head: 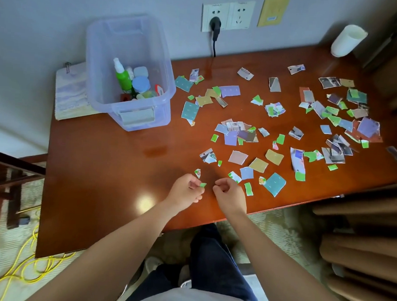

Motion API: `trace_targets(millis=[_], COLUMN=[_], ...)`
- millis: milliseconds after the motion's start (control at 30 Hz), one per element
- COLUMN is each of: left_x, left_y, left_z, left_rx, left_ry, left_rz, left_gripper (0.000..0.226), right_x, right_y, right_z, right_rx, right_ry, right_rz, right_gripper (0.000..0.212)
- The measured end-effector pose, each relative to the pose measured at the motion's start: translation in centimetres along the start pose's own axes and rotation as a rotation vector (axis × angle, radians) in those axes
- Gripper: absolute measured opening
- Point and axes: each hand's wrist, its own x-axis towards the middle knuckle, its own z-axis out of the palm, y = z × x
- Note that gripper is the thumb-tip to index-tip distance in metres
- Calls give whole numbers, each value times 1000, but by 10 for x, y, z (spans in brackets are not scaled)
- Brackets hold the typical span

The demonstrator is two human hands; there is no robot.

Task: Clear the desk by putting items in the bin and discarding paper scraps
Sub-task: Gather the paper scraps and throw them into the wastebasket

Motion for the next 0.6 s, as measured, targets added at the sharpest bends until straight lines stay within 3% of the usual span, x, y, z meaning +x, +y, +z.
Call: trace_targets(millis=[200, 400, 467, 600], left_x=[16, 36, 43, 41], left_y=[27, 56, 52, 40], left_z=[-6, -3, -1, -1], left_rx=[-482, -568, -412, 303], left_ry=[-64, 74, 89, 233], left_rz=[-191, -379, -282, -50], left_gripper=[17, 10, 13, 14], right_x=[37, 69, 76, 84], right_y=[-21, -30, -32, -33], right_z=[-12, -20, -21, -23], right_rx=[-89, -334, -393, -447], right_ry=[47, -10, -26, -42], right_rz=[-59, -118, -148, -187], right_gripper=[19, 29, 26, 19])
